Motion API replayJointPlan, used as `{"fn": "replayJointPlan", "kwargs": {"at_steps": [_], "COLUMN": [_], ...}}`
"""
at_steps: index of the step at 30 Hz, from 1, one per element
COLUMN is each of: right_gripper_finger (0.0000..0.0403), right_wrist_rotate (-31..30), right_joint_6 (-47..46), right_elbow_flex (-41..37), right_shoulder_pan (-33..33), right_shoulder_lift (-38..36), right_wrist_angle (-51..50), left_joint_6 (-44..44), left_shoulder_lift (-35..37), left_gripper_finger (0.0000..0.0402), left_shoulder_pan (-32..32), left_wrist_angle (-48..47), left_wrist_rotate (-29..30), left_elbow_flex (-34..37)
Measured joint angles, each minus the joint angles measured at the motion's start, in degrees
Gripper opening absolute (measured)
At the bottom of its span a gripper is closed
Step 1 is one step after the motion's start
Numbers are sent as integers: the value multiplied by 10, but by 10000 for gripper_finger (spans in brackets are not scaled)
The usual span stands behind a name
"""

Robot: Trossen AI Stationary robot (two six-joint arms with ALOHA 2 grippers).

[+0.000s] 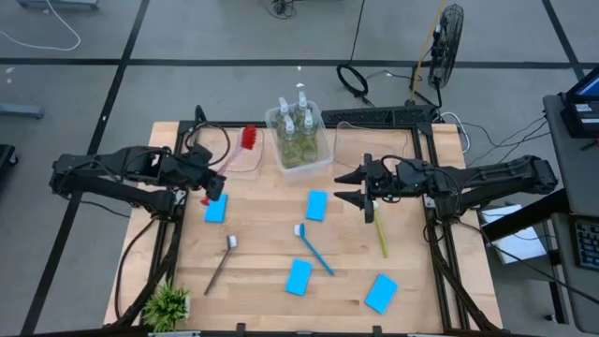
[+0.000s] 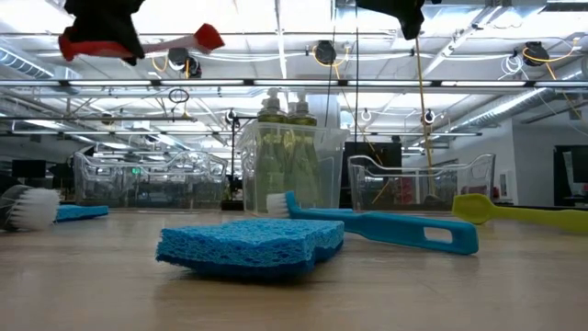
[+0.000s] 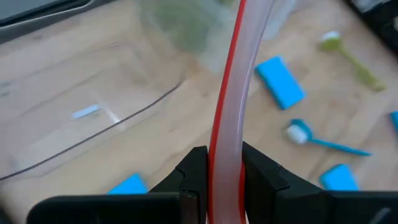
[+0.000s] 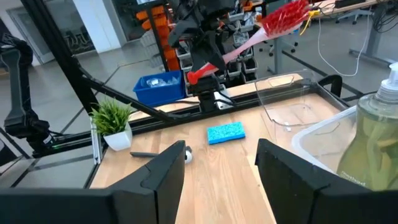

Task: Pick & Place Kitchen Sink Supplies
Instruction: Put the orange dish brush into the left transparent bin

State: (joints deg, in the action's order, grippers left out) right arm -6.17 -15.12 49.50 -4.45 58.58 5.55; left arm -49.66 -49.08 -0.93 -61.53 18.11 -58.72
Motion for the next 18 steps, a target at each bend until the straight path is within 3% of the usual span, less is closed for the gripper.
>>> {"fn": "replayJointPlan", "kwargs": {"at_steps": [8,18], "right_gripper_finger": [186,187], "right_wrist_rotate": [2,2], "right_joint_6": [-6,-7], "right_elbow_flex": [0,0], "right_shoulder_pan": [0,0], "right_shoulder_lift": [0,0], "right_wrist_angle": [-3,-3], "left_joint_6": [59,137], "left_shoulder_lift": [0,0], "left_gripper_finger": [65,65], "left_shoulder_pan": [51,132], "left_wrist_angle": [-62,-88], "left_wrist_rotate": [-32,-31], "left_elbow_flex": [0,0]}}
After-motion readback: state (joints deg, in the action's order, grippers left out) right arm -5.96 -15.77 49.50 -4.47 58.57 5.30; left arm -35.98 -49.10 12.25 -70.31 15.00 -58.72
